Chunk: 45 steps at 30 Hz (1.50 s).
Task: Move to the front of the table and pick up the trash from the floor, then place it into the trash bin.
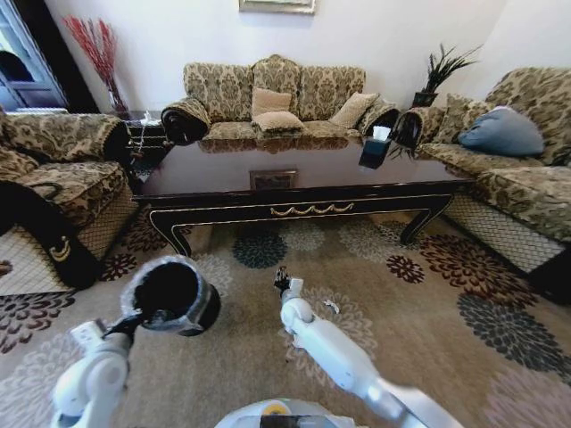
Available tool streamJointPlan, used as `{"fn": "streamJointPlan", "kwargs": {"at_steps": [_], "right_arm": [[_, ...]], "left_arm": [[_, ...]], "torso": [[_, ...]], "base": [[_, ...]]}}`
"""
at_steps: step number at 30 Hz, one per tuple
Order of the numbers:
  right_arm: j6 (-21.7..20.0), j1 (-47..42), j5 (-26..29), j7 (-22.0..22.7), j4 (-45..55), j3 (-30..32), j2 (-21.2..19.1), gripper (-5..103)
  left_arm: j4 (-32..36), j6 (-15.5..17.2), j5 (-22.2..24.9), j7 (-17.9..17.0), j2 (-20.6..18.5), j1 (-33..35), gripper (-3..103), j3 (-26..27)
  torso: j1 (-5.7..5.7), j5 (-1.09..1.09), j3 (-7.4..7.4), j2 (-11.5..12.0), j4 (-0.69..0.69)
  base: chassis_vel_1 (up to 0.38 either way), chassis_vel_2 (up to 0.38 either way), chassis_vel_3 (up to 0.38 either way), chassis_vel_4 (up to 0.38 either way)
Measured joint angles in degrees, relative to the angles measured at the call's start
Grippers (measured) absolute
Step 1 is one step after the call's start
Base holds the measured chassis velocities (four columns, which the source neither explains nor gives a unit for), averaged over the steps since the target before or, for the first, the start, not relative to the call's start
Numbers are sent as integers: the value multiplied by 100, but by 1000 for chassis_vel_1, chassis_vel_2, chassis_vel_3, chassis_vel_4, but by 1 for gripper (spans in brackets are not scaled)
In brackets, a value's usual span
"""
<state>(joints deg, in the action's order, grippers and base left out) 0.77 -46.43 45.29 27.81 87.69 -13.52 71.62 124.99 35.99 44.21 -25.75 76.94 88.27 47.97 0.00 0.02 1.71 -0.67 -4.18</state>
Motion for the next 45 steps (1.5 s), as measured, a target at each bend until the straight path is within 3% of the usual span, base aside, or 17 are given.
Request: {"fn": "streamJointPlan", "kwargs": {"at_steps": [3,11,14,21,25,37,43,45], "right_arm": [[364,-33,-11,-270,794,-103,-449,24],[839,262,-83,-644,1733,-592,-1222,24],[1060,663,-561,-889,1854,-964,-1490,24],[1285,1314,-712,-1035,1727,-1792,-1569,24],[1527,1655,-1291,-1267,1354,-2433,-1404,24],[1719,1762,-1713,-1275,1004,-3146,-1244,24],[1717,1688,-1833,-1166,944,-3170,-1232,23],[1708,1676,-1858,-1105,947,-3156,-1257,33]], "left_arm": [[-102,19,-19,-3,-90,-154,2,-377],[-441,33,-75,14,-89,-465,2,-1103],[-683,17,-65,55,75,-651,2,-1305],[-741,14,-17,83,329,-837,2,-1334],[-769,-43,-4,119,415,-918,2,-1200],[-788,-141,69,215,383,-1100,2,-1004],[-731,-188,103,268,325,-1045,2,-915],[-716,-195,108,286,299,-1017,2,-885]], "torso": [[0,2,0,0,0],[0,1,0,0,0],[0,0,0,0,0],[0,-1,0,0,0],[0,-2,0,0,2],[0,-2,0,0,1],[0,-2,0,0,1],[0,-2,0,0,1]], "base": [[0,0,0,0],[0,0,0,0],[0,0,0,0],[0,0,0,0],[0,0,0,0],[0,0,0,0],[0,0,0,0],[0,0,0,0]]}}
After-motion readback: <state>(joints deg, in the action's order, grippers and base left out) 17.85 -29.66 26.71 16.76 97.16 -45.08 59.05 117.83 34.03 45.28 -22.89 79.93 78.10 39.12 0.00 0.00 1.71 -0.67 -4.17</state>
